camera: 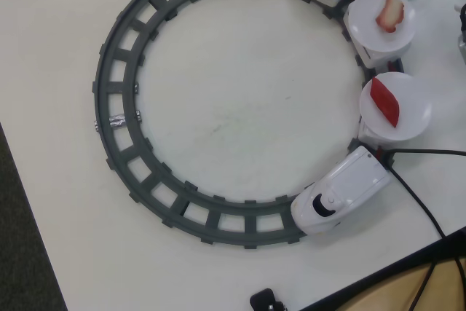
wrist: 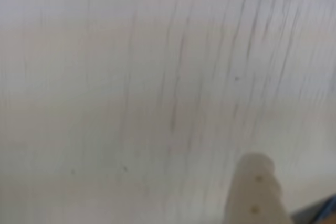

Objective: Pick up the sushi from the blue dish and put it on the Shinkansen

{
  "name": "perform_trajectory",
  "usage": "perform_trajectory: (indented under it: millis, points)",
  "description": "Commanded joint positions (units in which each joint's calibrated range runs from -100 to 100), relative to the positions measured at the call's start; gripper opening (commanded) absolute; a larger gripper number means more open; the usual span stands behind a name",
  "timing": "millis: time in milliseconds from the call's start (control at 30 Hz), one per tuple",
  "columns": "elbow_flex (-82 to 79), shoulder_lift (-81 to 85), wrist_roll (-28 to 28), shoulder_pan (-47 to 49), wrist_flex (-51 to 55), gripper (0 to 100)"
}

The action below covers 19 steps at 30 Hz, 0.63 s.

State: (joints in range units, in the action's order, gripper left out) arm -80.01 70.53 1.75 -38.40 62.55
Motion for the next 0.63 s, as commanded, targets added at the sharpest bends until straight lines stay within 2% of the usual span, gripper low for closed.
perform_trajectory:
  millis: [0,333,600]
  points:
    - [-5.9,7.1,0.3,0.8,-0.6,34]
    - [-10.7,17.4,0.3,3.4,4.2,34]
    - [-10.7,17.9,0.3,3.4,4.2,34]
